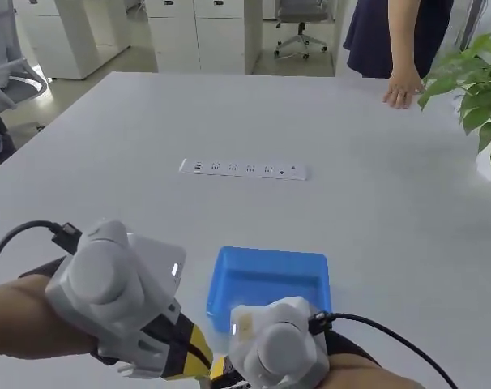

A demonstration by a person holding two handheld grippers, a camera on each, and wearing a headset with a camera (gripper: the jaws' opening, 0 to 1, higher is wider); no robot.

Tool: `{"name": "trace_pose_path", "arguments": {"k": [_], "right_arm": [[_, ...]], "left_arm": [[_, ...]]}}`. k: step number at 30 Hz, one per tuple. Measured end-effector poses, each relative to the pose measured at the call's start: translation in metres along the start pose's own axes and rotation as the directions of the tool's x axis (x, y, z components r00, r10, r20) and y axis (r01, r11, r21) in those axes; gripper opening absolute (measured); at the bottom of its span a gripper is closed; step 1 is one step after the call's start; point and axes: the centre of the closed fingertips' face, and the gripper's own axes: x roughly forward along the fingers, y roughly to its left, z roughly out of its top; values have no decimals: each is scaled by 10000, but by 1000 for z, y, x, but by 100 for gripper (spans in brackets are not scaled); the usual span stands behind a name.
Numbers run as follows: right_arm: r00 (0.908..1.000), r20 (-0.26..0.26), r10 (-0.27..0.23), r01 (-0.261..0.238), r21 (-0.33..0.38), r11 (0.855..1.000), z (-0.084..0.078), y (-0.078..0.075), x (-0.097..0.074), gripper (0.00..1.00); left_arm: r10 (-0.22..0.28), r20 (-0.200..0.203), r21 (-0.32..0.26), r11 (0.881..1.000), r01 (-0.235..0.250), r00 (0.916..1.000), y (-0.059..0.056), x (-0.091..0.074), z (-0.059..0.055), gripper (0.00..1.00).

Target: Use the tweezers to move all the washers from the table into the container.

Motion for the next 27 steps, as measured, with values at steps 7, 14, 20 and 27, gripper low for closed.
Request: {"name": "trace_pose_path", "arguments": {"k": [7, 14, 20, 27], "right_arm": [[9999, -82, -93, 93, -43, 9999, -1, -1, 0, 11], [9999, -48, -160, 161, 82, 9998, -2, -2, -1, 10], [9998, -5, -183, 183, 164, 9997, -2, -1, -2, 9], [9998, -13, -182, 182, 176, 9997, -2, 0, -4, 9]], "left_arm": [[-12, -4, 3, 10000, 12, 10000, 1, 1, 1, 4], [-13, -2, 38, 10000, 13, 10000, 3, 2, 3, 4], [-60, -71, 82, 9999, 60, 10000, 4, 2, 2, 4], [-69, -58, 90, 9999, 69, 10000, 3, 1, 4, 4]]}}
